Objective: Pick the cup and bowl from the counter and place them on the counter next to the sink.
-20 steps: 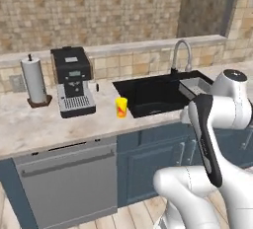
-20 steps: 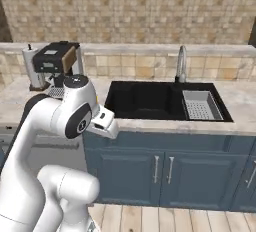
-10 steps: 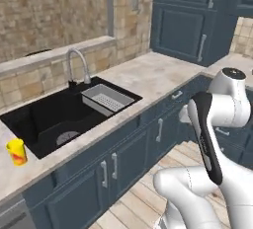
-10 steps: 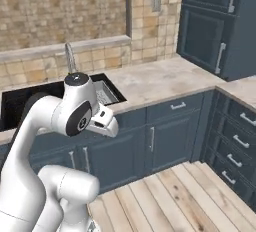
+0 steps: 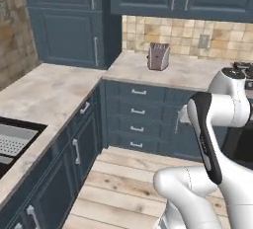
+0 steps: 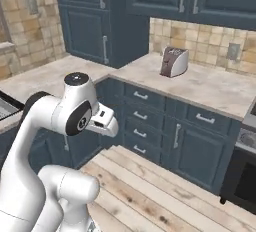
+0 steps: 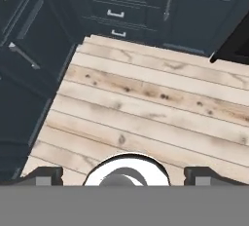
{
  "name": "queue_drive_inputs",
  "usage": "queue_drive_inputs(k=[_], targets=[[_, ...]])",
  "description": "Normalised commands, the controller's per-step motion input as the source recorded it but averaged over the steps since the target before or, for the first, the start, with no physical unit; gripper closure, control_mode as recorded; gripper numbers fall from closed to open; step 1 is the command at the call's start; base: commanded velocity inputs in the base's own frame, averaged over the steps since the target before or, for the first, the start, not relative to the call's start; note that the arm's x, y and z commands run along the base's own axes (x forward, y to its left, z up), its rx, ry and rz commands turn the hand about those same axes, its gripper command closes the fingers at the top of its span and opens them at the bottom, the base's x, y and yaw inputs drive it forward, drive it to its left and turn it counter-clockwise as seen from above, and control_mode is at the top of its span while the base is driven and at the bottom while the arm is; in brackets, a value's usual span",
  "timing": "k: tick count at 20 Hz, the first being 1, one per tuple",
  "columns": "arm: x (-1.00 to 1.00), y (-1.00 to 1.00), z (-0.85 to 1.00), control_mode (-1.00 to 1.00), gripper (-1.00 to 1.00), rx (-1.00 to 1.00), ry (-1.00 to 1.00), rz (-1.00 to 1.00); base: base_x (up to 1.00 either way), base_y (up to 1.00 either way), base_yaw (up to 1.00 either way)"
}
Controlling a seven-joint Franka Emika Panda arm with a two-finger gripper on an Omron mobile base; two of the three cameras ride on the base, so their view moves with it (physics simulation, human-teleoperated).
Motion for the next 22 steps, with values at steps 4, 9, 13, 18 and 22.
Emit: queue_drive_inputs(k=[4,9,13,18,22], targets=[[0.00,0.00,0.00,1.00,-1.00,0.00,0.00,0.00,0.01,-0.78,-0.74],[0.00,0.00,0.00,1.00,-1.00,0.00,0.00,0.00,0.00,-0.74,-0.72],[0.00,0.00,0.00,1.00,-1.00,0.00,0.00,0.00,0.06,-0.54,-0.58],[0.00,0.00,0.00,1.00,-1.00,0.00,0.00,0.00,0.39,-0.37,-0.18],[0.00,0.00,0.00,1.00,-1.00,0.00,0.00,0.00,0.82,-0.35,0.11]])
